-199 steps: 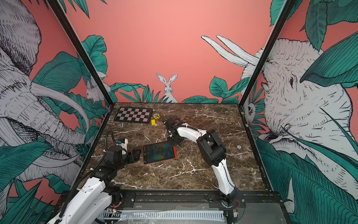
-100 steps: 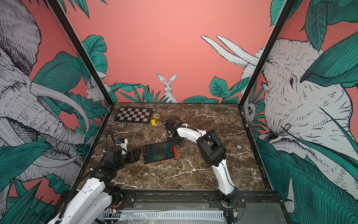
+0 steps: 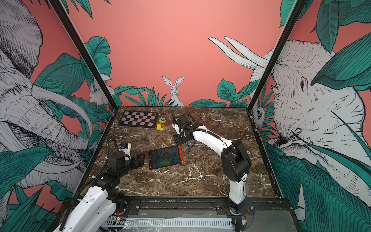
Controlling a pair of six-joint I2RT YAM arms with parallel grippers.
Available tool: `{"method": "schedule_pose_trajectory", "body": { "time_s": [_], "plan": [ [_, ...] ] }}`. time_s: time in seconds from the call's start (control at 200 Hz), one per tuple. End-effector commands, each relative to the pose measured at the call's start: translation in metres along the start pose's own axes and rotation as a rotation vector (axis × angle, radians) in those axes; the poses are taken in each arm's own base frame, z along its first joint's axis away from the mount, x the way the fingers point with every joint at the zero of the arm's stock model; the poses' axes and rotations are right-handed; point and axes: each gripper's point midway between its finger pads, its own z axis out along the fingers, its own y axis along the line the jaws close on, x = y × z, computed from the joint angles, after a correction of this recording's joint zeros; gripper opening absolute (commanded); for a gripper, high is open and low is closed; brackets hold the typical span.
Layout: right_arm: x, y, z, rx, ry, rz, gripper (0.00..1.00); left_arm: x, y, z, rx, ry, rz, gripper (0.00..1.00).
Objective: Place the stylus back onto the writing tablet
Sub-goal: Place the stylus on the writing tablet.
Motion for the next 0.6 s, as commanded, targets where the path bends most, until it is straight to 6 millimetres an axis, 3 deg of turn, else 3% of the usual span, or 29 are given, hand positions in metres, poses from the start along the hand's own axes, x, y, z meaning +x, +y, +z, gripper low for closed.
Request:
{"method": "schedule_pose_trajectory", "body": {
  "time_s": [0.0, 0.185, 0.595],
  "plan": [
    [0.035, -0.004, 0.023, -0.009, 0.108, 0.041, 0.15, -0.007, -0.002, -0.004, -0.004, -0.017, -0.001, 0.81],
    [0.069, -0.01, 0.042, 0.021, 0.201, 0.05, 0.15, -0.009, -0.002, -0.005, -0.007, -0.025, -0.004, 0.81],
    [0.103, -0.016, 0.071, 0.066, 0.318, 0.047, 0.14, -0.013, -0.003, -0.003, -0.009, -0.028, -0.012, 0.82]
  ]
}}
